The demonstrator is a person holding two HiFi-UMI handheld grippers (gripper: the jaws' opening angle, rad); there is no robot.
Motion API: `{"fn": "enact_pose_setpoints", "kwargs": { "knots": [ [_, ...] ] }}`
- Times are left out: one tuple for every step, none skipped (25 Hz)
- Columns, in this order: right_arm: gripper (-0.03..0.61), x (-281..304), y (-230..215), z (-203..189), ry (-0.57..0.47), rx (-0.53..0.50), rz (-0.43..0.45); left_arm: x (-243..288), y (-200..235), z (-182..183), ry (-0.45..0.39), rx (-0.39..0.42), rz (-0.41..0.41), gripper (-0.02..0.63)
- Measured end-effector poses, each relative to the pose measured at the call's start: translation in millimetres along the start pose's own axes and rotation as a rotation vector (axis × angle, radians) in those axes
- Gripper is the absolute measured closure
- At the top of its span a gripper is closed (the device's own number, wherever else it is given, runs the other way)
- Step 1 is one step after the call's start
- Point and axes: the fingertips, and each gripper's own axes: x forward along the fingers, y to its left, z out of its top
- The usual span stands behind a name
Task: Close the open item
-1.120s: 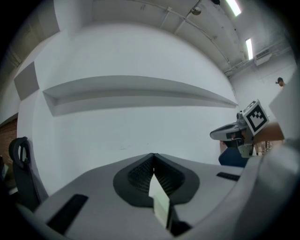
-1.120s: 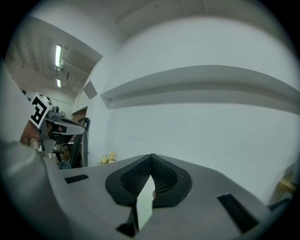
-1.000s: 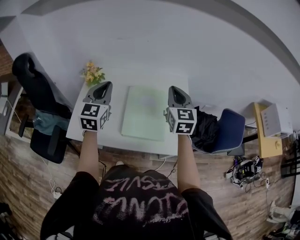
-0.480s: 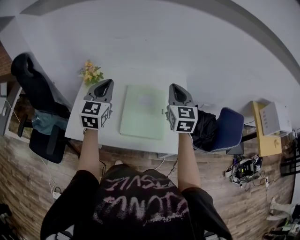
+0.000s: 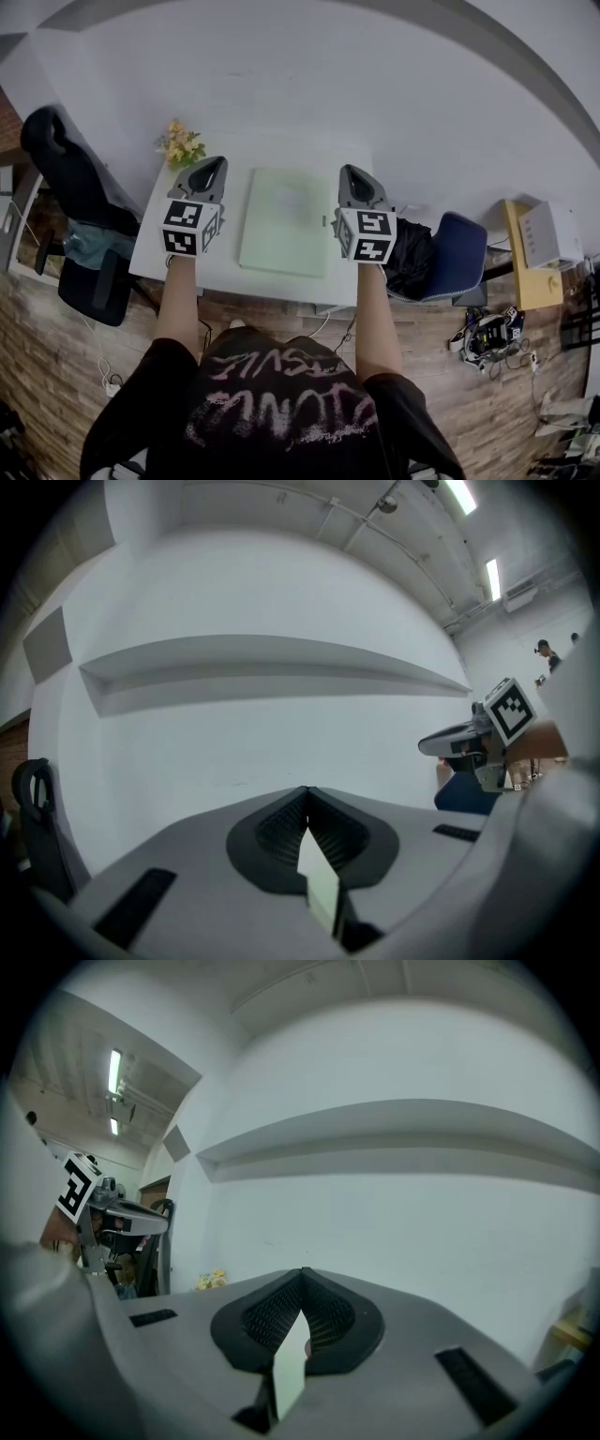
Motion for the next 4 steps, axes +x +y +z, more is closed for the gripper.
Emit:
{"fn": "enact_pose_setpoints", "kwargs": {
  "knots": [
    [0.569, 0.4, -0.1, 0.1, 0.0, 0.001, -0.001, 0.1, 0.1, 0.0, -0.002, -0.002, -0.001, 0.611],
    [0.568, 0.8, -0.1, 0.2, -0.001, 0.003, -0.002, 0.2, 0.2, 0.1, -0.003, -0.006, -0.002, 0.611],
    [0.568, 1.1, -0.1, 0.3, -0.001, 0.003, -0.002, 0.3, 0.3, 0.2, -0.005, -0.01, -0.003, 0.611],
    [0.568, 1.4, 0.0, 0.4, -0.001, 0.004, -0.003, 0.3, 0.2, 0.3, -0.007, -0.015, -0.005, 0.611]
  ]
}}
